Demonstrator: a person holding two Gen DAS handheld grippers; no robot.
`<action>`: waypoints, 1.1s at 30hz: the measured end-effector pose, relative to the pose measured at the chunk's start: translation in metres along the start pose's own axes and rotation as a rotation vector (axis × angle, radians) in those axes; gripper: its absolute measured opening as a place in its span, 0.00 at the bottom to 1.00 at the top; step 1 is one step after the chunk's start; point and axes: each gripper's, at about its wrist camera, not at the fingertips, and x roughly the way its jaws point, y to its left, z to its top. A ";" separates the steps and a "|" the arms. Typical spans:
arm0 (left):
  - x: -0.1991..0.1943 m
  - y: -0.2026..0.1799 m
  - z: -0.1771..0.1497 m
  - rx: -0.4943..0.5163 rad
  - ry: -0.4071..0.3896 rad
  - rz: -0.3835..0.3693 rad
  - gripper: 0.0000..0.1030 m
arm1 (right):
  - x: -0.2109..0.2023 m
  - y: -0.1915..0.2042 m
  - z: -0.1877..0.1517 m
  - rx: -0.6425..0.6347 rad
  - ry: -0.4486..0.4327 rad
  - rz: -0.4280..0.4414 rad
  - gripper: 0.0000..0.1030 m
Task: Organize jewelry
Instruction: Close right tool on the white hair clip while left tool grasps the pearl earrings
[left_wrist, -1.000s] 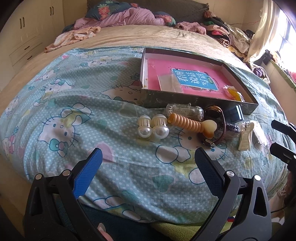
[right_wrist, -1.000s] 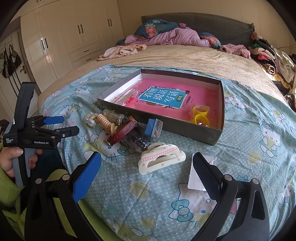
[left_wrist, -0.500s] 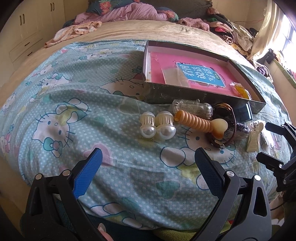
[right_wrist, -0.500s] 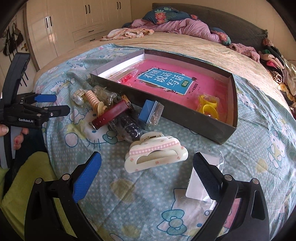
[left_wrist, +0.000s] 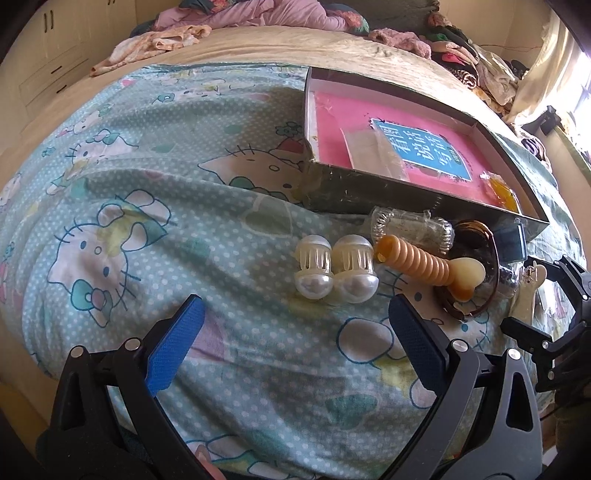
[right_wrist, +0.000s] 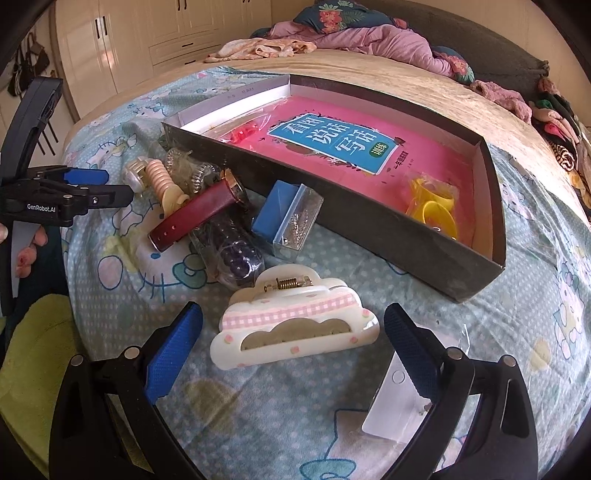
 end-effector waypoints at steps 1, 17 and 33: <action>0.001 0.000 0.001 -0.003 0.001 -0.001 0.91 | 0.001 -0.001 0.001 0.003 0.000 0.006 0.94; 0.009 -0.006 0.010 0.010 -0.015 -0.031 0.35 | 0.004 -0.002 0.006 -0.007 -0.024 0.034 0.74; -0.031 -0.002 0.002 0.013 -0.113 -0.059 0.35 | -0.041 -0.003 0.002 0.040 -0.119 0.042 0.72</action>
